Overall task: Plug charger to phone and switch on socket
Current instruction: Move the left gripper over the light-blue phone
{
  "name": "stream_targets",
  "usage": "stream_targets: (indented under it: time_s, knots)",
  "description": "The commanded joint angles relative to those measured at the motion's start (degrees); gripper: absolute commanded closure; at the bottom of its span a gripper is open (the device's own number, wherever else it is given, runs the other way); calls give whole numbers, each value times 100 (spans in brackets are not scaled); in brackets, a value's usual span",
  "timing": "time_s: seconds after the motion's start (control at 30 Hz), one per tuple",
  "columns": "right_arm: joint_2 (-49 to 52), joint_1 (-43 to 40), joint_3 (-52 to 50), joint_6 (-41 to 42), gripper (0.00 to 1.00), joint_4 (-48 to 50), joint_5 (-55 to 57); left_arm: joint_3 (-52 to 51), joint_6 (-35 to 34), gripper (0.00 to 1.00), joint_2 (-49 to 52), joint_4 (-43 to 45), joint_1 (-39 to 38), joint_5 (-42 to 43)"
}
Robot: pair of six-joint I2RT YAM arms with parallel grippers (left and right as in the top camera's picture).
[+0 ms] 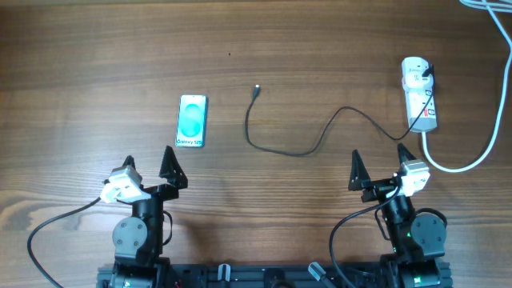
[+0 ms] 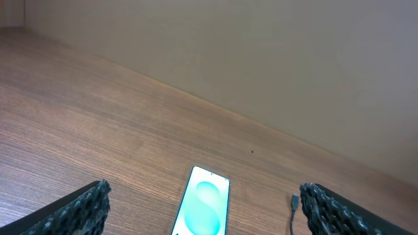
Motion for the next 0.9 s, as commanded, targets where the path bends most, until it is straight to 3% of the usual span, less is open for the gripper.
stream_targets:
  time_s: [0.0, 0.87]
  knots:
    - [39, 28, -4, -20, 0, 17, 96, -35, 111, 0, -31, 15, 15, -35]
    - [39, 28, -4, -20, 0, 17, 96, -35, 48, 0, -31, 15, 9, 31]
